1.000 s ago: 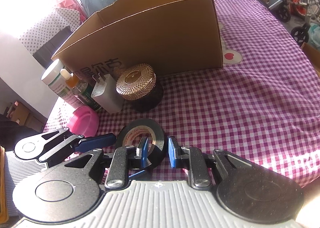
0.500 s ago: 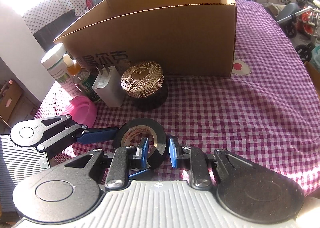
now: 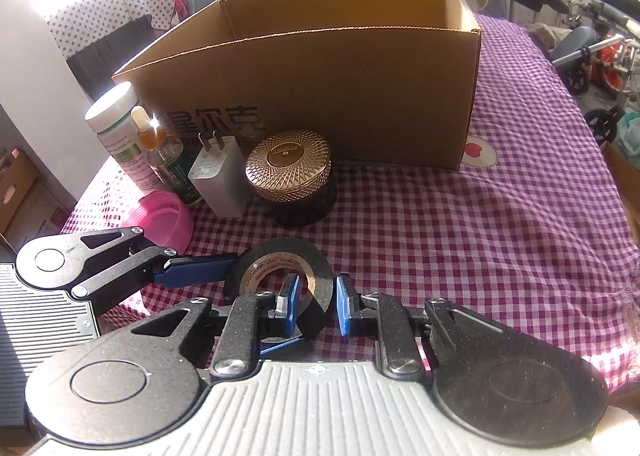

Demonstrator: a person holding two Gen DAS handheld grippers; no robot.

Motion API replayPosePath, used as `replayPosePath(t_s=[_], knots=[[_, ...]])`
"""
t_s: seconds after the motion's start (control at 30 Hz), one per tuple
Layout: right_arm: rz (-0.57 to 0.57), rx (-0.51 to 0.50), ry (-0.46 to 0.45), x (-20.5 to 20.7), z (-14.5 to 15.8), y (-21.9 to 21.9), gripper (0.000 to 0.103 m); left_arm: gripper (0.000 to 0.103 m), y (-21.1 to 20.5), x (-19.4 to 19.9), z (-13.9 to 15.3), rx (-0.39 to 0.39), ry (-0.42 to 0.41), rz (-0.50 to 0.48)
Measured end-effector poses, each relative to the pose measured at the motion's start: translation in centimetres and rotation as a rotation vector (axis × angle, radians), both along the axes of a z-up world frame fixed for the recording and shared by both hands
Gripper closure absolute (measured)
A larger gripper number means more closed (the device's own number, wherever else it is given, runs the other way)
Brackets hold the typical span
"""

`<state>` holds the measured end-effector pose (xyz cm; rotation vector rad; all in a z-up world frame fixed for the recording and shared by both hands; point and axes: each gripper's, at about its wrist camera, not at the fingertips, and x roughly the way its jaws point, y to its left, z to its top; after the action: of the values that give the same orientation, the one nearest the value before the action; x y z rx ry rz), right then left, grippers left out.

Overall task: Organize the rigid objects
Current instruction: 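Carry the black tape roll into the box and release it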

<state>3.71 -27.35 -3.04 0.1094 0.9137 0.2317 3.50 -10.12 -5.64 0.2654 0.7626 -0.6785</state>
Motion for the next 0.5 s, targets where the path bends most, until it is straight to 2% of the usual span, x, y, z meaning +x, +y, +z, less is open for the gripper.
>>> replayPosePath(t_s=[0.13, 0.3, 0.5], knots=[[-0.008, -0.004, -0.061, -0.7, 2.6, 0.0, 0.082, 0.038, 0.3, -0.6, 2.3, -0.025, -0.054, 0.003], [0.003, -0.008, -0.191, -0.8, 7.8, 0.4, 0.081, 0.038, 1.3, -0.7, 6.9, -0.073, -0.18, 0.03], [0.083, -0.009, -0.306, 3.2, 13.5, 1.7, 0.082, 0.038, 2.7, 2.5, 11.6, -0.106, -0.285, 0.11]])
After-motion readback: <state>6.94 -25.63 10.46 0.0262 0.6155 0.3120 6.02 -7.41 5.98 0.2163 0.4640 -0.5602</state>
